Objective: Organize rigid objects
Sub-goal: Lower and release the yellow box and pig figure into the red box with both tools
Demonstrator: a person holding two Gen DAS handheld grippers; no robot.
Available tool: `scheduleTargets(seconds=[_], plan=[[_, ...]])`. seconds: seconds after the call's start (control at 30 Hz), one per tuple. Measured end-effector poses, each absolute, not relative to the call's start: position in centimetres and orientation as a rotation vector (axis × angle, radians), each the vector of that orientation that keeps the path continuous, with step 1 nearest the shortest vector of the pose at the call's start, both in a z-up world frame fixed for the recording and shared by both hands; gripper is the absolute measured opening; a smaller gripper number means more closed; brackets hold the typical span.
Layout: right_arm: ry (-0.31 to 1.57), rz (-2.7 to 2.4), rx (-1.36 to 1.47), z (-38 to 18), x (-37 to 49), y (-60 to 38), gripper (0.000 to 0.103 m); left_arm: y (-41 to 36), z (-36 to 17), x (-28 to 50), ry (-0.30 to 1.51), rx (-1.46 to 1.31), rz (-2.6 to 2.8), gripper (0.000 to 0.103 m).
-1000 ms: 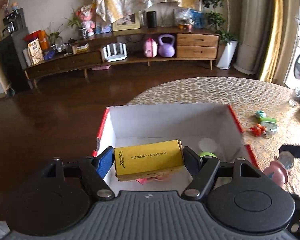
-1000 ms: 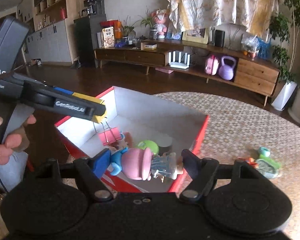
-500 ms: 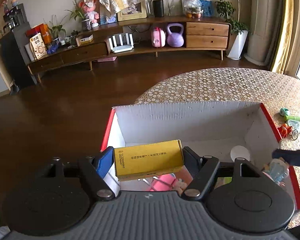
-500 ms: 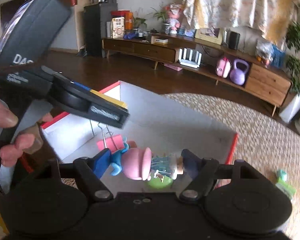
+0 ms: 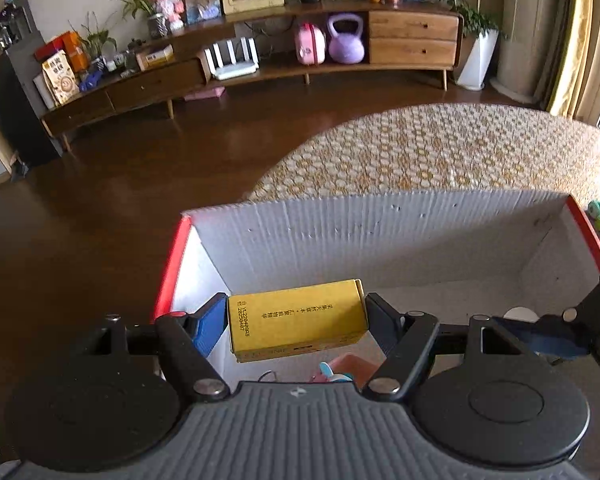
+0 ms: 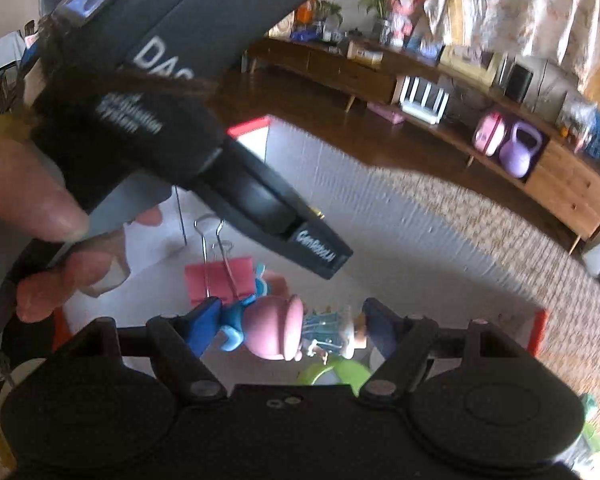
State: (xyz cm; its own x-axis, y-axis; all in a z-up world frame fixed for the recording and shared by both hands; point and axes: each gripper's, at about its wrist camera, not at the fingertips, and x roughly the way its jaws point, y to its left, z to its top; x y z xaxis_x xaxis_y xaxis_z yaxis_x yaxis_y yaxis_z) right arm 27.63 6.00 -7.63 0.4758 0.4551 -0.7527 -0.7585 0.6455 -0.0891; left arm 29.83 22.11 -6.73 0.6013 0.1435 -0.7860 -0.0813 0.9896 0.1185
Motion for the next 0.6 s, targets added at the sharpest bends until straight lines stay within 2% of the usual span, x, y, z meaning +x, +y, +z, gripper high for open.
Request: scheduleTargets(seconds=[0.2, 0.4, 0.6], plan=[[0.918, 0.744, -0.426, -8.5, 28.2, 6.3, 0.076, 21.8, -8.0, 31.3, 1.023, 0.08, 0.097, 0.074], [0.952, 0.728, -0.402, -8.2, 28.2, 5.9, 0.073, 21.5, -8.4, 31.9, 1.074, 0.082, 0.071, 0.074], [0.935, 0.736, -0.379, -7.7, 28.3, 5.3, 0.078, 21.3, -8.4, 31.8, 1.077, 0.088, 0.076, 0.075]])
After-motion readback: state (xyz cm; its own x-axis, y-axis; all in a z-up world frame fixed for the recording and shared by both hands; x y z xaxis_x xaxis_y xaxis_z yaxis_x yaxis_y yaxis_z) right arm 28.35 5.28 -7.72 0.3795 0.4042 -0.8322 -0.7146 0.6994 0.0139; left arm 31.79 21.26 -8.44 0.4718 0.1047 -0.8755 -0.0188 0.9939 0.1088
